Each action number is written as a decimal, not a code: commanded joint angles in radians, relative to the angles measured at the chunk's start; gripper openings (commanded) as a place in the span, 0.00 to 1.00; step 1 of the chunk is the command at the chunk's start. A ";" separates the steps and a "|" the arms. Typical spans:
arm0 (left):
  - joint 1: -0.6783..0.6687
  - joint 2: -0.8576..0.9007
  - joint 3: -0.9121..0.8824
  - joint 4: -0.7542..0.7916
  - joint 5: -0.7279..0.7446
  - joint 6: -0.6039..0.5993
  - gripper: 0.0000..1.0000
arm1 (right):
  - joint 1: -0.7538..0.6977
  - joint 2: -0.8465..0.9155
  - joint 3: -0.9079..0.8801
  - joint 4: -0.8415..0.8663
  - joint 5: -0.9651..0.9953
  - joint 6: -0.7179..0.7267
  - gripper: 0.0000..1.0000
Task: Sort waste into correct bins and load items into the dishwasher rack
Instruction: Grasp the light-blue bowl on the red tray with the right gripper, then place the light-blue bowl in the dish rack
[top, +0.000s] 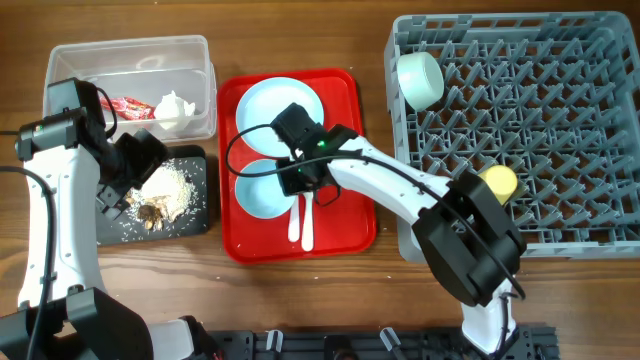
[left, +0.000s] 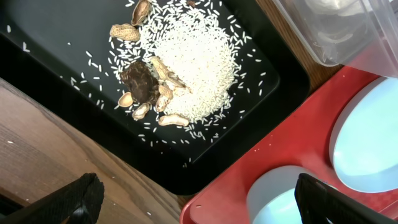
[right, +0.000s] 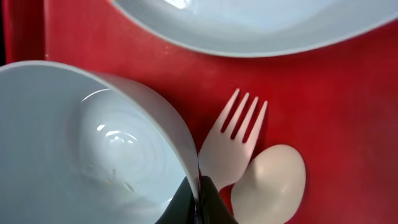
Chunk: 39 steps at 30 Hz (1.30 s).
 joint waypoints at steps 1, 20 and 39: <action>0.003 -0.023 0.000 0.000 0.012 -0.009 1.00 | -0.052 -0.161 0.018 -0.016 0.182 0.014 0.04; -0.226 -0.023 0.000 0.121 0.112 0.078 1.00 | -0.636 -0.262 0.018 0.637 1.256 -1.041 0.04; -0.232 -0.023 0.000 0.121 0.113 0.078 1.00 | -0.598 -0.031 0.013 0.424 1.194 -0.759 0.04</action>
